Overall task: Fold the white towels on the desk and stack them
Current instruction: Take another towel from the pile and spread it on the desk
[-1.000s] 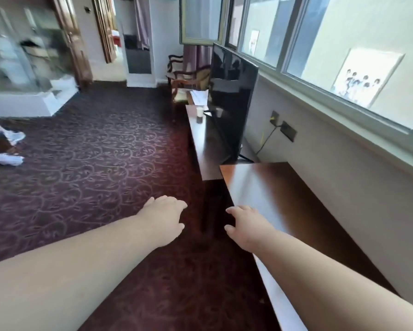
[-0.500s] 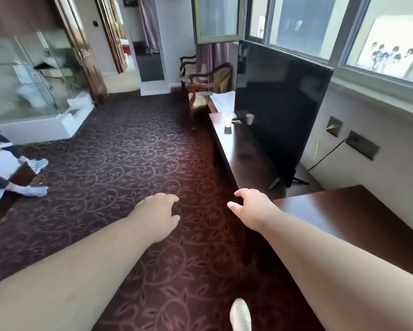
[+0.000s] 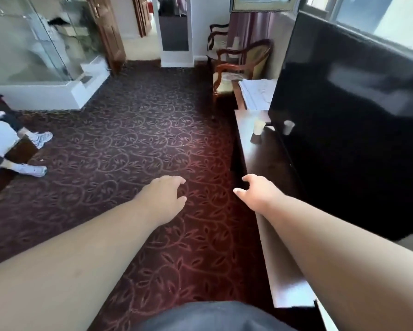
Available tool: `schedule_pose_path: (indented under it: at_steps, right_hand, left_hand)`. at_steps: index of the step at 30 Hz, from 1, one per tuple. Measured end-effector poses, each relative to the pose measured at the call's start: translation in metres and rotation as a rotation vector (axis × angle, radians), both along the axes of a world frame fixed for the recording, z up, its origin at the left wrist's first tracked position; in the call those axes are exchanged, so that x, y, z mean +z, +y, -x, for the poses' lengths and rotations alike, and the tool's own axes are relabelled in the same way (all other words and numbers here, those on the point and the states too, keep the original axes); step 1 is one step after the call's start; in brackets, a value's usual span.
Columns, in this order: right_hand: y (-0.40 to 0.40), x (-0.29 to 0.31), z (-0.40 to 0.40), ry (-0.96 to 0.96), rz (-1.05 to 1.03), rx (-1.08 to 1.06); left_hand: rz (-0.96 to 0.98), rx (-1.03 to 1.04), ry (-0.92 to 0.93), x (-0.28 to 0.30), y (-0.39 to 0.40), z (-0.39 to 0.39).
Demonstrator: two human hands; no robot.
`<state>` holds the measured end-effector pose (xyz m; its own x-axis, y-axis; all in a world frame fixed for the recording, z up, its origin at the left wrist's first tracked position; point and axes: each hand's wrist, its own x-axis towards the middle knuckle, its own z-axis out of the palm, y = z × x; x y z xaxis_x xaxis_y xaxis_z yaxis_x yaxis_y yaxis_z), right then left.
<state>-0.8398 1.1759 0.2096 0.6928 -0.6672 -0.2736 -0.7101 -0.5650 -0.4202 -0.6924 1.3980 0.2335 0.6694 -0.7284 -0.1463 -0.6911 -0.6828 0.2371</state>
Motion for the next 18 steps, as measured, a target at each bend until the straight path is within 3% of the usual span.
schedule_pose_path:
  at_steps: [7, 13, 18]
  right_hand:
    - [-0.082, -0.043, -0.177, 0.037, -0.035, 0.015]
    - [-0.178, -0.037, -0.313, 0.055, -0.033, -0.106]
    - [-0.258, -0.045, -0.385, -0.049, -0.109, -0.257]
  left_hand:
    - [-0.029, 0.035, 0.073, -0.047, -0.091, -0.182]
    - [-0.132, -0.141, 0.062, -0.059, -0.203, -0.339]
    - [-0.167, -0.234, 0.069, -0.056, -0.317, -0.432]
